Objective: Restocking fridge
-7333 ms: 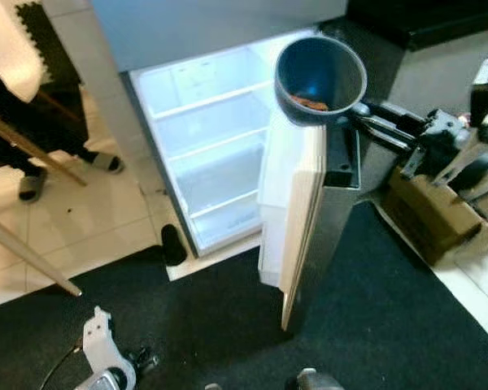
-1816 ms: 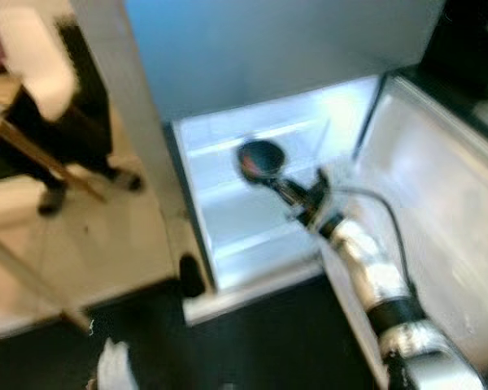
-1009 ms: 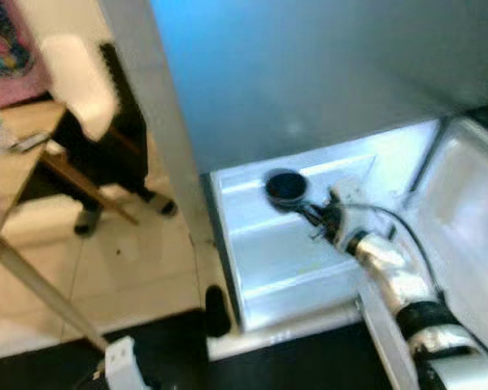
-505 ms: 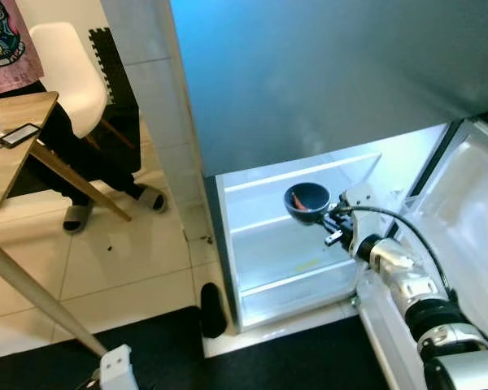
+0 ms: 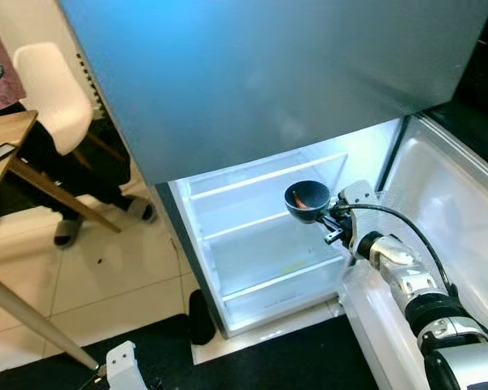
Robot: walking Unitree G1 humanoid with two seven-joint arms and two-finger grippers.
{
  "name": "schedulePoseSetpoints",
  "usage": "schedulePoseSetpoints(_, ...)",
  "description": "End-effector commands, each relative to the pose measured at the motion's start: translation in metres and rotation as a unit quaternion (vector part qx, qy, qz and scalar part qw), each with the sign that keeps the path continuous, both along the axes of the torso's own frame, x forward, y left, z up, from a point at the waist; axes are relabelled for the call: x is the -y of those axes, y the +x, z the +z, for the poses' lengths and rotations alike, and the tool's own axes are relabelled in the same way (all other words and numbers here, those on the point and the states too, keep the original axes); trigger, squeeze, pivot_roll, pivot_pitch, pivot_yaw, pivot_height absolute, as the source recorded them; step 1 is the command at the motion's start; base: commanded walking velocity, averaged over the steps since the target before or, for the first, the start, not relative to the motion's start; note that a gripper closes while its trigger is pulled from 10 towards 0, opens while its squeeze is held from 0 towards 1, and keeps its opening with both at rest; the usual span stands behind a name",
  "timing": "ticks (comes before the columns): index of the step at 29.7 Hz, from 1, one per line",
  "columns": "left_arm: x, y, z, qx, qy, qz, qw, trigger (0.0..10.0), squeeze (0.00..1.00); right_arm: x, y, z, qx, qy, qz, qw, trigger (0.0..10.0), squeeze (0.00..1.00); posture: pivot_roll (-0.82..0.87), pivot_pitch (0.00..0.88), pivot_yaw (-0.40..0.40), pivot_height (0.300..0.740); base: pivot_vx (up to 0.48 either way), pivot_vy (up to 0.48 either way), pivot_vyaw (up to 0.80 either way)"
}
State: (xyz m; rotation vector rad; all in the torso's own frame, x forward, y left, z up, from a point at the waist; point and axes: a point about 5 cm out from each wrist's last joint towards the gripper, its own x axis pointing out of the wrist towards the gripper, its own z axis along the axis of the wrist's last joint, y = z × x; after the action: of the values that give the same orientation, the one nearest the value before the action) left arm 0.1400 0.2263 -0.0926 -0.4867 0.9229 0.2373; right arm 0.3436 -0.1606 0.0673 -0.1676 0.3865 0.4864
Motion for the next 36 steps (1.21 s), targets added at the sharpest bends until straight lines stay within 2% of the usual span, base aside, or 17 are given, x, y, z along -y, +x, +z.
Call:
schedulePoseSetpoints(1, 0.003, -0.001, -0.001, 0.000, -0.001, -0.004, 1.000, 10.0, 0.00, -0.004, 0.004, 0.006, 0.014, 0.002, 0.006, 1.000, 10.0, 0.00, -0.02, 0.000, 0.048, 0.740, 0.480, 0.000, 0.00)
schedulePoseSetpoints(6, 0.004, -0.002, -0.002, -0.002, -0.001, -0.006, 1.000, 10.0, 0.00, -0.002, 0.001, 0.002, 0.014, 0.025, -0.003, 1.000, 10.0, 0.00, -0.03, 0.000, 0.049, 0.740, 0.480, 0.000, 0.00)
schedulePoseSetpoints(9, 0.005, -0.005, -0.003, -0.006, -0.002, -0.008, 1.000, 10.0, 0.00, 0.004, -0.006, -0.004, 0.016, 0.097, -0.019, 0.995, 10.0, 0.00, -0.02, 0.000, 0.048, 0.740, 0.480, 0.000, 0.00)
schedulePoseSetpoints(11, 0.004, -0.006, -0.003, -0.007, -0.001, -0.008, 1.000, 10.0, 0.00, 0.008, -0.008, -0.005, 0.019, 0.118, -0.025, 0.993, 10.0, 0.00, -0.02, 0.000, 0.048, 0.740, 0.480, 0.000, 0.00)
schedulePoseSetpoints(23, 0.002, -0.009, -0.004, -0.013, 0.005, -0.012, 1.000, 10.0, 0.00, 0.007, -0.008, -0.001, 0.037, 0.133, -0.017, 0.990, 10.0, 0.00, -0.02, 0.000, 0.051, 0.740, 0.456, 0.000, 0.00)
schedulePoseSetpoints(25, 0.003, -0.010, -0.004, -0.021, 0.001, -0.008, 1.000, 10.0, 0.00, 0.007, -0.008, -0.001, 0.039, 0.137, -0.016, 0.990, 10.0, 0.00, -0.02, 0.000, 0.048, 0.740, 0.000, 0.000, 0.00)
schedulePoseSetpoints(30, 0.006, -0.011, -0.005, -0.020, -0.001, -0.047, 0.999, 10.0, 0.00, 0.010, -0.009, -0.002, 0.040, 0.138, -0.017, 0.989, 10.0, 0.00, -0.02, 0.000, 0.047, 0.740, 0.000, -0.277, 0.00)
schedulePoseSetpoints(33, 0.006, -0.012, -0.005, -0.022, 0.000, -0.042, 0.999, 10.0, 0.00, 0.012, -0.009, -0.002, 0.041, 0.137, -0.018, 0.990, 10.0, 0.00, -0.02, 0.000, 0.047, 0.740, 0.000, -0.461, 0.00)
schedulePoseSetpoints(36, 0.007, -0.015, -0.007, -0.028, -0.007, -0.034, 0.999, 10.0, 0.00, 0.015, -0.010, -0.003, 0.041, 0.131, -0.020, 0.990, 10.0, 0.00, -0.02, 0.000, 0.047, 0.740, 0.000, 0.000, 0.00)
